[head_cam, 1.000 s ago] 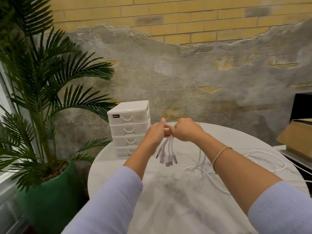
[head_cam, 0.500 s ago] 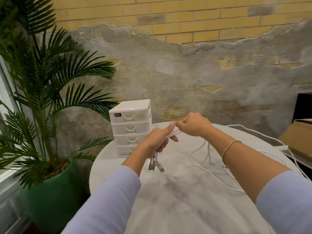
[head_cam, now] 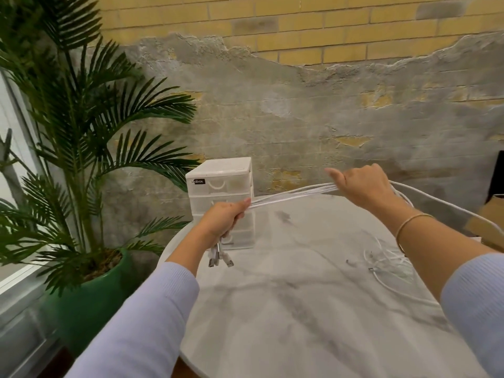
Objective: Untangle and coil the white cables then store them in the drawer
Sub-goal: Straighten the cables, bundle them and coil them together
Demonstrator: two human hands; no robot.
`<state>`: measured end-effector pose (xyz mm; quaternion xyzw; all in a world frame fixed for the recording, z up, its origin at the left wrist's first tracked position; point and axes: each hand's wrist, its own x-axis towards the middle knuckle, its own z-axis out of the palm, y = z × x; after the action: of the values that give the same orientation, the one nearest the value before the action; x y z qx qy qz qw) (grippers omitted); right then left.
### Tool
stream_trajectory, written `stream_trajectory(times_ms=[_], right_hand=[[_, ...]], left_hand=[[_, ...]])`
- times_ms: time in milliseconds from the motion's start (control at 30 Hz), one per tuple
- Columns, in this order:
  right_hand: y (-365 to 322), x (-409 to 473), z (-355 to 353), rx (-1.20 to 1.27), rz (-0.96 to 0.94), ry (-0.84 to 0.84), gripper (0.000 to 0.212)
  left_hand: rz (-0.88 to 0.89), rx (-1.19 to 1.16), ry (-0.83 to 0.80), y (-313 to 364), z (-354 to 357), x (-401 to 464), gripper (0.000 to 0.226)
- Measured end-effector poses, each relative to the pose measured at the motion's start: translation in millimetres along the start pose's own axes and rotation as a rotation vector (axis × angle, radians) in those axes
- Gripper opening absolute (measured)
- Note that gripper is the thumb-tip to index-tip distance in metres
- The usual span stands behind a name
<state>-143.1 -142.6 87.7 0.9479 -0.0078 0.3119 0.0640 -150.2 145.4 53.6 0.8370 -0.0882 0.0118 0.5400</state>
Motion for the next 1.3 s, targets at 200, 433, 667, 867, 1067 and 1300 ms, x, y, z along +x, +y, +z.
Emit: stream_trajectory(times_ms=[200,433,667,867,1067,1300], right_hand=[[9.9,-28.8,44.2,0.116,0.132,-0.086,0.069],[-67.6,-35.0,26.5,0.508,0.032,-0.125,0.062],[-137.9,-24.1,9.1,0.676,-0.185,-0.351,0.028],[-118.2,-25.7,0.5,0.543,-0.274,-0.438,0.029],[-103.4,-20.5,-16.5,0.737,-0.124,-0.421,0.05],[-97.4,-10.6,-15.4,0.401,0.148,-0.002,0.056]], left_hand=[[-0.075,-0.076,0.058,-15.2,-18.8,-2.1,0.047],[-0.091,-0.052,0.044,-7.9,-5.5,-1.8,0.047],[-0.059,-0.035,-0.011,3.1,0.2,-5.9,0.048],[-0.075,0.037,-0.085,-3.1,-6.6,-10.1,0.048],[-0.06,0.06,-0.121,8.0,-2.3,-14.7,0.045],[0.01,0.237,-0.311,27.8,34.9,-31.7,0.043]])
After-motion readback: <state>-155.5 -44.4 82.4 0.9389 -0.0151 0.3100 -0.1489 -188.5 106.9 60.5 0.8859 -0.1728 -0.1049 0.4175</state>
